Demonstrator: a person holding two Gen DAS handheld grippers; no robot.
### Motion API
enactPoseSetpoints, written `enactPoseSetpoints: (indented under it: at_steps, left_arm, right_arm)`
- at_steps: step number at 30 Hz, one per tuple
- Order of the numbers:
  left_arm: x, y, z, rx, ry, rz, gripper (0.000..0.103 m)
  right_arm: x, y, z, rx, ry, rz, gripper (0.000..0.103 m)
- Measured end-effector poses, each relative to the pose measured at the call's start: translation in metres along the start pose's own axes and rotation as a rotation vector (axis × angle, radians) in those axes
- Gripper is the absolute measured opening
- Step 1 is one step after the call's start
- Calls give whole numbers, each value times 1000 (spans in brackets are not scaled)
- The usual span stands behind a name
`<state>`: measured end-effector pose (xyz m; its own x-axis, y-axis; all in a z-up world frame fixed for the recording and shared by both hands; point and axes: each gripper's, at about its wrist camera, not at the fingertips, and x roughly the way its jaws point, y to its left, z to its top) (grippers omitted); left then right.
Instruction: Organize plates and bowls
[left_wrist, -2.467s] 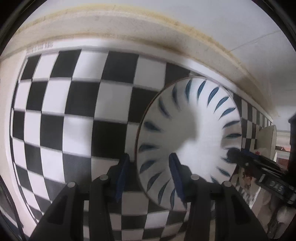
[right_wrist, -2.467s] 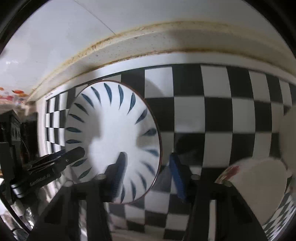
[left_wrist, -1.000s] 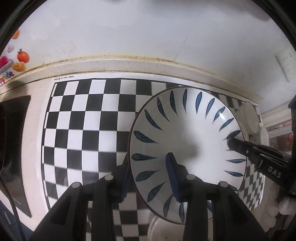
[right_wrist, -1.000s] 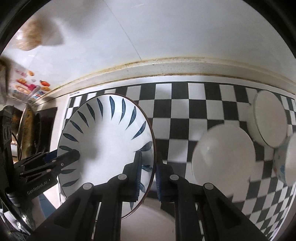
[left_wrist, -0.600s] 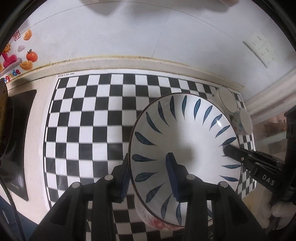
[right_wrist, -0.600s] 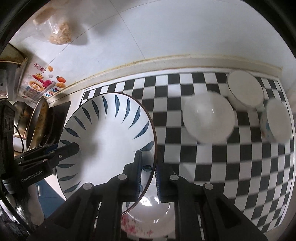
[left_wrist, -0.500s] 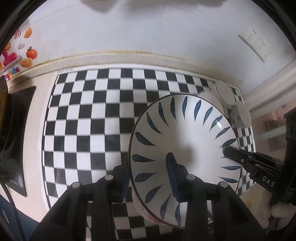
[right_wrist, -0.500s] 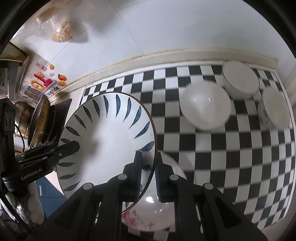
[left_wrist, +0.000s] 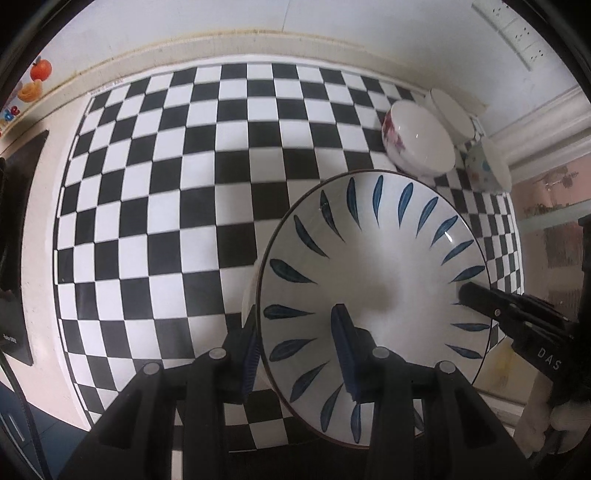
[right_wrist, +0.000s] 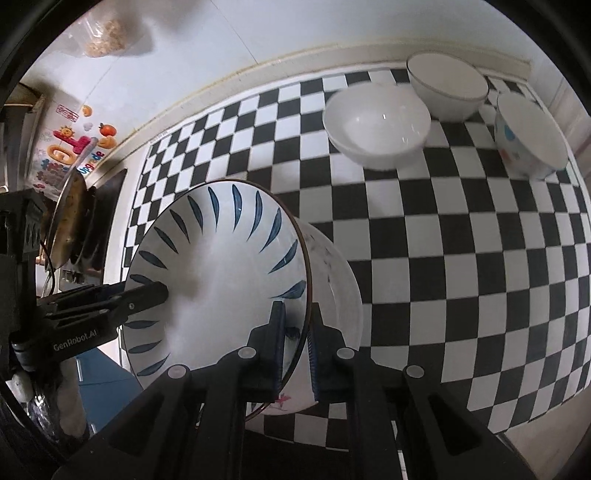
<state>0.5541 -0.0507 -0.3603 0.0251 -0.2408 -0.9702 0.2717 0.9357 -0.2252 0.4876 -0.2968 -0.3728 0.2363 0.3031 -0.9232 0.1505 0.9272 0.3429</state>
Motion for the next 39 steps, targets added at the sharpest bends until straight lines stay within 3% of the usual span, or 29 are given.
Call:
enactPoseSetpoints:
  at_steps: [19,39]
  left_arm:
    - [52,3,-10,-22,140,17,34]
    - [71,-17,-11,-33,198,62,34]
  right_arm:
    - [56,-16,-11,9,134,-10,13]
    - [67,-25,-6,43,156,-50,13]
